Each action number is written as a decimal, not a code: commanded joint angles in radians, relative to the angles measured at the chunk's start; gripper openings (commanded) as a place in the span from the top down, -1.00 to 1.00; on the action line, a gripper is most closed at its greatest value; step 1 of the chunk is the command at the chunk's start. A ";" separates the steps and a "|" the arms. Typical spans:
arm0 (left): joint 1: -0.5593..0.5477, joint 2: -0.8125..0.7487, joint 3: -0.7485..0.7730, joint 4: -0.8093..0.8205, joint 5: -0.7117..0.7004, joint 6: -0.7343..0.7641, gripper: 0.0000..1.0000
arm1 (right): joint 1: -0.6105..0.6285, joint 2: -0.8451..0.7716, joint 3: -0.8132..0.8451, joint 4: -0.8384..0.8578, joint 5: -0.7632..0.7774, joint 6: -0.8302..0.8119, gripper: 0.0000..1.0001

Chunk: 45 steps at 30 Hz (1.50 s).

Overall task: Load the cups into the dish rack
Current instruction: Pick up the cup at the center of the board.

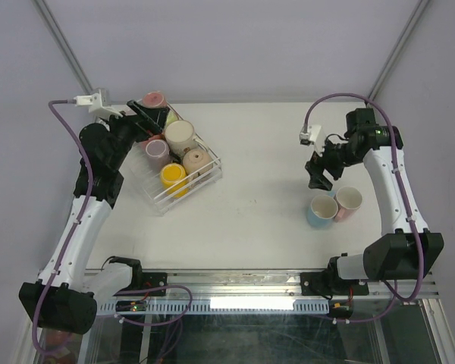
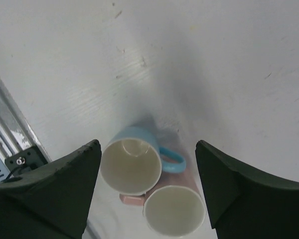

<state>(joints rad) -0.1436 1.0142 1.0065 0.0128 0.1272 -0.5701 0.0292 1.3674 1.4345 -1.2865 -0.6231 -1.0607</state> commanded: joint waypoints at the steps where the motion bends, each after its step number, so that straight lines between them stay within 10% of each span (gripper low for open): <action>1: -0.002 -0.007 -0.016 0.127 0.058 -0.044 -0.98 | -0.012 -0.012 -0.020 -0.157 0.225 -0.141 -0.57; 16: -0.002 -0.058 -0.092 0.151 0.063 -0.068 -0.98 | -0.018 -0.117 -0.340 0.126 0.192 -0.695 -0.54; 26: -0.003 -0.112 -0.131 0.140 0.043 -0.082 -0.98 | -0.013 0.002 -0.351 0.151 0.167 -0.764 -0.26; 45: -0.003 -0.113 -0.111 0.124 0.052 -0.074 -0.98 | 0.066 0.083 -0.315 0.197 0.052 -0.652 1.00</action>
<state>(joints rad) -0.1436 0.9180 0.8787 0.1013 0.1661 -0.6437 0.0826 1.4315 1.0409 -1.1191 -0.4675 -1.7649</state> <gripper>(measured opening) 0.990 0.053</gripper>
